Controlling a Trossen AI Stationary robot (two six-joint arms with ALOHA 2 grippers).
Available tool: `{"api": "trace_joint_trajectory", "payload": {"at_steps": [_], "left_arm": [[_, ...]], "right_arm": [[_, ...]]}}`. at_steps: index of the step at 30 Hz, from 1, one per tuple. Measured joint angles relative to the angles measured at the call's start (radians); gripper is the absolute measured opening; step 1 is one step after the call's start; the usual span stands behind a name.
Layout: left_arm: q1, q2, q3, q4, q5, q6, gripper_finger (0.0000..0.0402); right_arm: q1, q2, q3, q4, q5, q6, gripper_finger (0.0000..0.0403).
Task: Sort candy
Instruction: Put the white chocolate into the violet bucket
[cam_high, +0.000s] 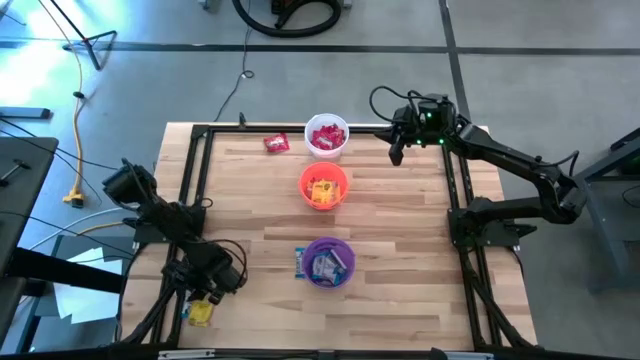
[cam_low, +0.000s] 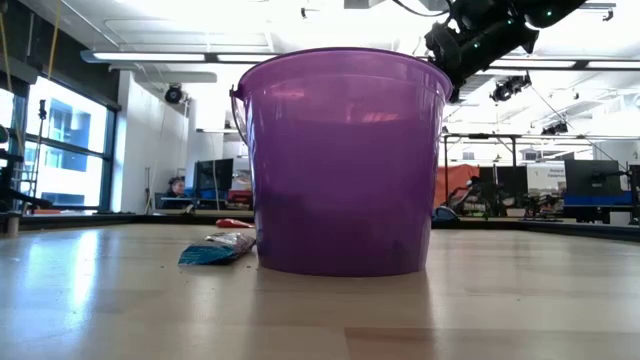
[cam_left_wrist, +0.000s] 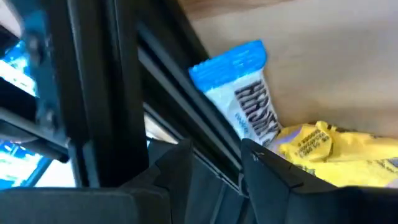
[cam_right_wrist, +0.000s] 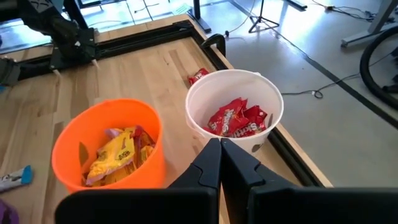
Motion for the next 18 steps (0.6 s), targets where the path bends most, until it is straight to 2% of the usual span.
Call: {"api": "trace_joint_trajectory", "payload": {"at_steps": [5,7,10,18], "left_arm": [[0.002,0.000,-0.074,0.175,0.014,-0.043,0.0127],[0.011,0.000,-0.085,0.254,-0.008,-0.086,0.0127],[0.012,0.000,-0.084,0.282,-0.055,-0.124,0.0127],[0.035,-0.001,-0.081,0.451,-0.134,-0.129,0.0116]], "right_arm": [[0.000,0.000,0.000,0.000,0.000,-0.011,0.0000],[0.000,0.000,0.000,-0.002,0.000,-0.010,0.0000],[0.000,0.000,0.000,-0.003,0.000,0.007,0.0000],[0.000,0.000,0.000,-0.001,0.000,-0.011,0.0000]]}}
